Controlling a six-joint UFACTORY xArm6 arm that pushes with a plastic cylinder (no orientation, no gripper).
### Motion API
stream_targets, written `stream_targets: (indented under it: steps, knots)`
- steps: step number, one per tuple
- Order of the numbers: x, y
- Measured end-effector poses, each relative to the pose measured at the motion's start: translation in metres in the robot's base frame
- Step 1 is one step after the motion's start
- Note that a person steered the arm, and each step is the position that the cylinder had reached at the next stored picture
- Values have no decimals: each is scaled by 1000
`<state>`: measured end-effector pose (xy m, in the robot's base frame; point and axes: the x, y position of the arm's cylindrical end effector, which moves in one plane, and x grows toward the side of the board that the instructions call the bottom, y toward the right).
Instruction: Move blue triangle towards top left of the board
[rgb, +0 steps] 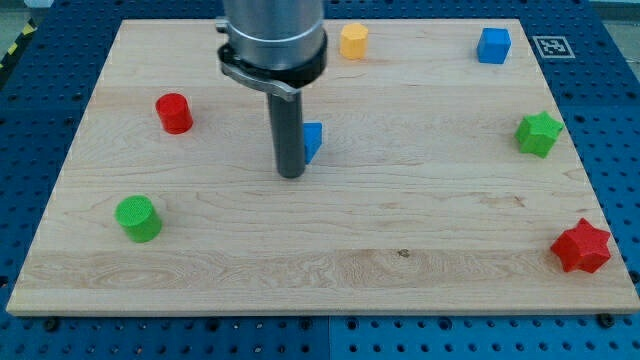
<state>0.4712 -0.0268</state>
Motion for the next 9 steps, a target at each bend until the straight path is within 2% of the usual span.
stream_targets:
  steps: [1,2,3,4,5,6,7,8,9]
  knots:
    - [-21,30]
    - [-55,11]
    - [-92,-38]
    - [-96,-24]
    - [-59,3]
    - [-37,-14]
    - [-51,-70]
    - [-123,-108]
    - [-173,-129]
